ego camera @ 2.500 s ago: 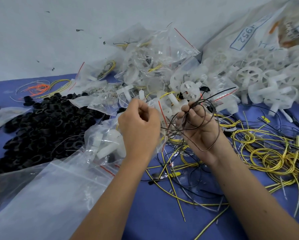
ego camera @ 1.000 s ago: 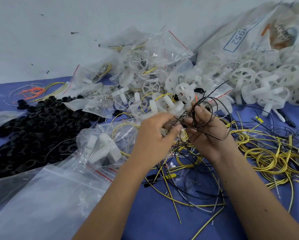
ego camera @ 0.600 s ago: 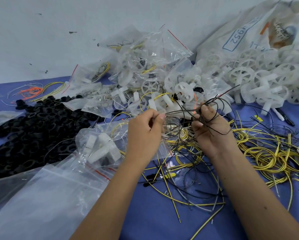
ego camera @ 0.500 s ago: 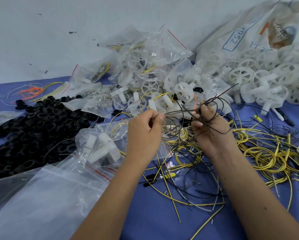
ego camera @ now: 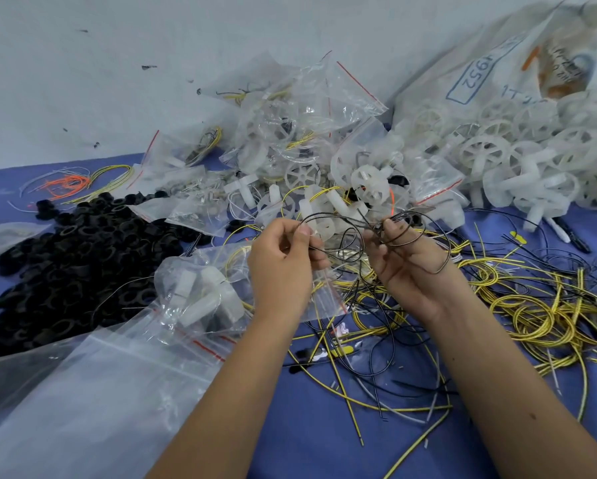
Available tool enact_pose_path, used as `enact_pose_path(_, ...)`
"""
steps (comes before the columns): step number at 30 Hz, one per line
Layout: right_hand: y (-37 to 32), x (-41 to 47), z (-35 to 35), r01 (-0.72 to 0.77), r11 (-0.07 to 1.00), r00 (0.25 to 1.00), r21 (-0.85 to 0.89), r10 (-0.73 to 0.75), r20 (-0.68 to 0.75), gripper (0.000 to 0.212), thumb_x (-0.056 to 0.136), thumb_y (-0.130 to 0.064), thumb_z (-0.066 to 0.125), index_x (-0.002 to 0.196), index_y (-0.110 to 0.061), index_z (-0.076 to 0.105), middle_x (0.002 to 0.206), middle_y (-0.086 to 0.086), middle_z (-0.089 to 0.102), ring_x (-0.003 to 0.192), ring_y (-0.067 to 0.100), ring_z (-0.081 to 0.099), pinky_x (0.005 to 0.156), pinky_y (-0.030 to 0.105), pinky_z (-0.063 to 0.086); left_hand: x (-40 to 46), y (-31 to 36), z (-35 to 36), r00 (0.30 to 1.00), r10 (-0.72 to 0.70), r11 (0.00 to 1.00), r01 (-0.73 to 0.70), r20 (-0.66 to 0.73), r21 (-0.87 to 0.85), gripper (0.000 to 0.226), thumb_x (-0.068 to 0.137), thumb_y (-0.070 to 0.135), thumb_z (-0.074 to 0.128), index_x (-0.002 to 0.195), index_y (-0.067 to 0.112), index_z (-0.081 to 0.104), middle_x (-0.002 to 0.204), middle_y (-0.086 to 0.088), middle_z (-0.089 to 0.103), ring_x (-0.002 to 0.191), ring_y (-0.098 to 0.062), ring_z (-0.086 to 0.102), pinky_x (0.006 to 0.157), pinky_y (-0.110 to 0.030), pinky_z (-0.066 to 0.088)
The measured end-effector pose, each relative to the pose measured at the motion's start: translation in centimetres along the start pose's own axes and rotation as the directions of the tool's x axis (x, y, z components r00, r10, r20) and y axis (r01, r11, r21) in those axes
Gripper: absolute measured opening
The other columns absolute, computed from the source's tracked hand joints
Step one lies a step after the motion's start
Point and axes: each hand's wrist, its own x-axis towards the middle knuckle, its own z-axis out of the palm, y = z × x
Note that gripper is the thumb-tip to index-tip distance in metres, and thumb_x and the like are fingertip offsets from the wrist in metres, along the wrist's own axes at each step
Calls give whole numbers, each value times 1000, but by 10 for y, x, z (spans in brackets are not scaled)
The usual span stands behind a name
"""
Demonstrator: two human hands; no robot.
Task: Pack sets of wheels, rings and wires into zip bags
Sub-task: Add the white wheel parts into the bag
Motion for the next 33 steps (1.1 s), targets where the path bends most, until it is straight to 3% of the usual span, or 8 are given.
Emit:
enact_pose_path(6,-1,0,-4,-5,1000,1000,17,5,-28,15,83,-4,64,75,-5,75,74,5,66,65,13,68,52,10,49,2,3,1,992,73,997,-76,-107,-30,20,105,7,53,87,4,63,70,2,69,57,-13,67,58,-29,58)
enact_pose_path(11,-4,0,-3,-57,998,998,25,56,40,24,76,-5,65,100,-5,67,83,4,66,69,10,65,63,10,52,-1,4,2,981,121,990,-131,-151,-61,21,105,8,52,86,7,62,71,2,68,59,-14,65,60,-28,58)
enact_pose_path(17,-2,-4,-2,-46,991,990,-124,61,124,17,72,-1,66,71,-11,79,89,3,74,75,10,69,70,15,56,0,8,0,953,212,971,-230,-214,-60,19,105,9,53,87,7,60,73,1,67,62,-18,66,64,-37,59)
enact_pose_path(22,-4,-4,-7,-107,971,988,-212,127,84,16,69,-1,69,77,-8,81,83,7,74,73,12,71,69,16,57,7,15,-7,923,232,955,-276,-306,-108,18,106,10,51,90,7,59,76,1,68,67,-18,69,65,-30,60)
enact_pose_path(25,-8,-1,-8,-6,992,1000,-125,5,-6,19,70,-3,70,87,-6,78,81,6,72,71,11,68,65,14,55,10,17,-10,930,213,955,-263,-299,-138,16,106,8,50,93,3,58,80,-1,69,73,-18,70,68,-29,60)
enact_pose_path(28,-13,0,-11,193,961,965,-196,-222,-139,17,84,5,66,96,-6,71,79,5,72,69,10,67,63,14,53,4,17,-2,965,239,968,-245,-112,-53,16,105,10,54,93,13,64,89,3,73,86,-14,73,78,-33,62)
enact_pose_path(30,-15,-2,-12,295,935,927,-199,-330,-176,16,91,7,63,98,-4,70,82,7,70,68,10,67,62,15,52,0,12,3,957,226,944,-261,182,199,18,104,16,57,114,24,69,114,8,73,108,-6,69,95,-36,58)
enact_pose_path(33,-16,-3,-9,409,902,880,-136,-430,-204,19,93,8,61,110,2,65,91,13,65,70,13,66,63,15,52,-8,0,10,812,85,767,-423,578,482,48,102,17,58,150,26,51,161,3,41,146,-9,39,117,-38,41)
